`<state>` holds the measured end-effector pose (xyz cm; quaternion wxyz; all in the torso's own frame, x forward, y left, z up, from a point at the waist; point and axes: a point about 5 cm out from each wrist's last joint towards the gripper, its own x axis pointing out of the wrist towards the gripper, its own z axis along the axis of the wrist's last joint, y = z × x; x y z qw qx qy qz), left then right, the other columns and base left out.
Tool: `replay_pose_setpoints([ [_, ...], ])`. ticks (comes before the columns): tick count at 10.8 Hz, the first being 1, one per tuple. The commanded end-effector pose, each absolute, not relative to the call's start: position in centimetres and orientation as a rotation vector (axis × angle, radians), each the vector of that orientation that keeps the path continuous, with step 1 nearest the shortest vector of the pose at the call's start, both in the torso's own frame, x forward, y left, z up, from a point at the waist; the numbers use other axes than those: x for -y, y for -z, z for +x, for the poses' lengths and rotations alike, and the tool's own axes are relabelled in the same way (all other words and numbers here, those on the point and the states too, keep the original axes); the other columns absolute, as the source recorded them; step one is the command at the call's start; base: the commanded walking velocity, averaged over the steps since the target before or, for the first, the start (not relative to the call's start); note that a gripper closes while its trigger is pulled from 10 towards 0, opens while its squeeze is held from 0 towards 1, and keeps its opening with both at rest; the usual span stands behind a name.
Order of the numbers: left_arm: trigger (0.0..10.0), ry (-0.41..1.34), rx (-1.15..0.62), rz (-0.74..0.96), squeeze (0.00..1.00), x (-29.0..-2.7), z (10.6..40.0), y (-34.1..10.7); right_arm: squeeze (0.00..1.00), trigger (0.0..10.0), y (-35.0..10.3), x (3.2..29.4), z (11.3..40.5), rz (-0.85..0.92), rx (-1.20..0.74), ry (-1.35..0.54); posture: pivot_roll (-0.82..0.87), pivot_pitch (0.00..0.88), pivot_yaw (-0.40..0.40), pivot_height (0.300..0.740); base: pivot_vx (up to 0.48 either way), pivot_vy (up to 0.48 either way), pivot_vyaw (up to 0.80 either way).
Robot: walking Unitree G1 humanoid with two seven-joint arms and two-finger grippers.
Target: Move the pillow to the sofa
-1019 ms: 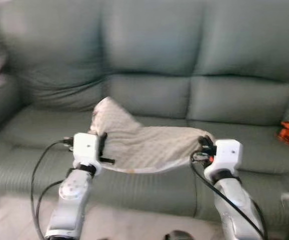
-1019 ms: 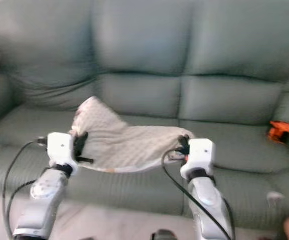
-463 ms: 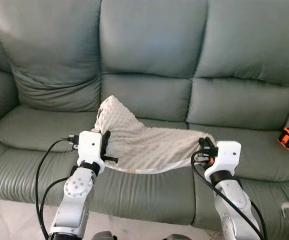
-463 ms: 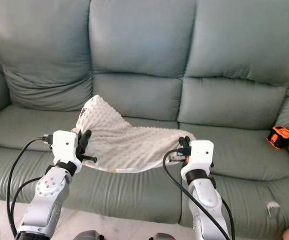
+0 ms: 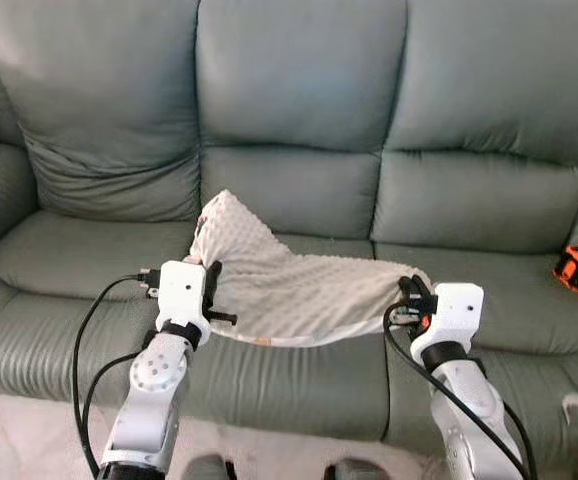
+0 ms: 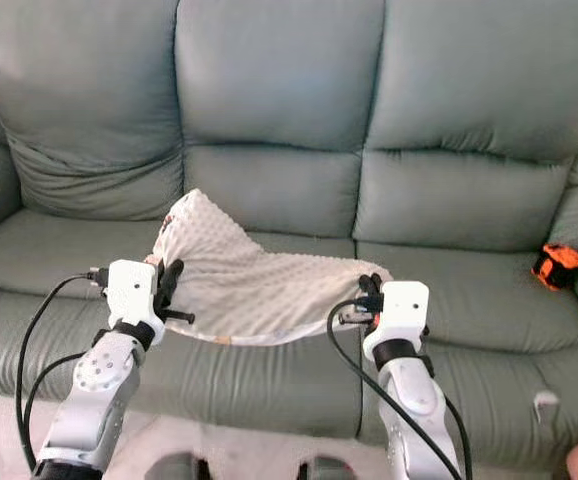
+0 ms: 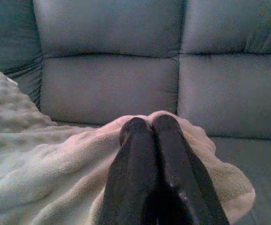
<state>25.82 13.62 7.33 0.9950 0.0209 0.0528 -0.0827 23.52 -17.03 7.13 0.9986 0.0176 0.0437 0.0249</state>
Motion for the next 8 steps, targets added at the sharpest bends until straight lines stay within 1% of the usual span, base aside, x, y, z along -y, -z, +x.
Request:
replay_pose_setpoints([
  [1,10.0,0.158,-0.085,0.052,0.0,-13.7,26.02,-7.66,0.0,10.0,-8.06,16.97,23.89,0.041,-0.044,-0.058,-0.04,0.0,0.005,0.65,0.0,0.0,0.0],
  [8,10.0,0.181,-0.055,0.026,0.0,-13.34,26.38,-8.36,0.0,10.0,-8.14,17.32,24.33,0.035,-0.035,-0.039,-0.04,0.0,0.011,0.65,0.0,0.0,0.0],
])
